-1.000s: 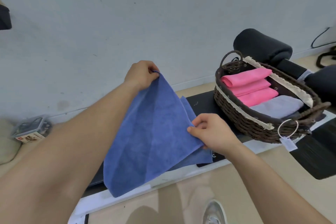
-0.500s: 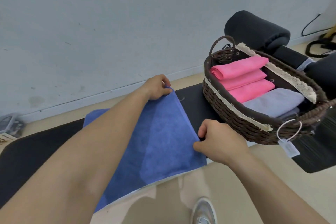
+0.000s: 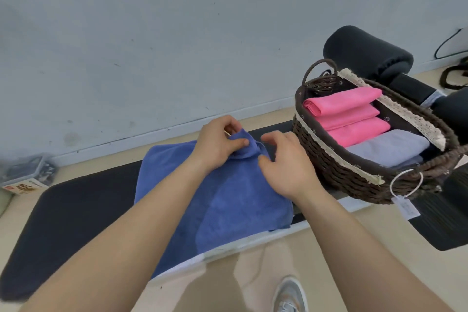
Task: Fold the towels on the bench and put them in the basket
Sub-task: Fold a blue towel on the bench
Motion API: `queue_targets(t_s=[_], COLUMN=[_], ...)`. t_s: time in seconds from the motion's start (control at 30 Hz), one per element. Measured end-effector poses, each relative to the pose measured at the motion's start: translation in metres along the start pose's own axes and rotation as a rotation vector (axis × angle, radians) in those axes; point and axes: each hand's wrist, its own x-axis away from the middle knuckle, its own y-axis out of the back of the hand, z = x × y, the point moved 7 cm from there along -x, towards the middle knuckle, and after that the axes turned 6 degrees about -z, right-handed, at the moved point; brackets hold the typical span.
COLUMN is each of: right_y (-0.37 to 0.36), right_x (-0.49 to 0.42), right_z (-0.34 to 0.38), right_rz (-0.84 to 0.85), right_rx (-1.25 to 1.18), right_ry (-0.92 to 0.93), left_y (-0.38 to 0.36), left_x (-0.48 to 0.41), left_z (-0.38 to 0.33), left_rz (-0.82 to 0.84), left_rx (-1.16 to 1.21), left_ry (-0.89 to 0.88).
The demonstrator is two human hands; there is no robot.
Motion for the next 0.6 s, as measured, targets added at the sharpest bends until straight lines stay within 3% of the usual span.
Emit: queue_targets(t_s=[0.13, 0.27, 0.43, 0.6], right_y=[-0.013, -0.023, -0.019, -0.022], right_x=[0.013, 0.027, 0.026, 0.029], right_z=[0.038, 0.056, 0.068, 0.072], right_rz=[0.124, 0.210, 0.167, 0.198], right_rx=[-0.029, -0.122, -0.254, -0.388], right_ry=[0.172, 0.195, 0.145, 0.059], left_y=[0.033, 0.057, 0.063, 0.076], left_x=[0.053, 0.086, 0.104, 0.109], left_z=[-0.007, 0.002, 0.007, 0.004], left_rz=[0.003, -0.036, -0.012, -0.128], left_rx=[0.094, 0.205, 0.327, 0.441], left_ry=[-0.012, 0.061, 0.089, 0.085])
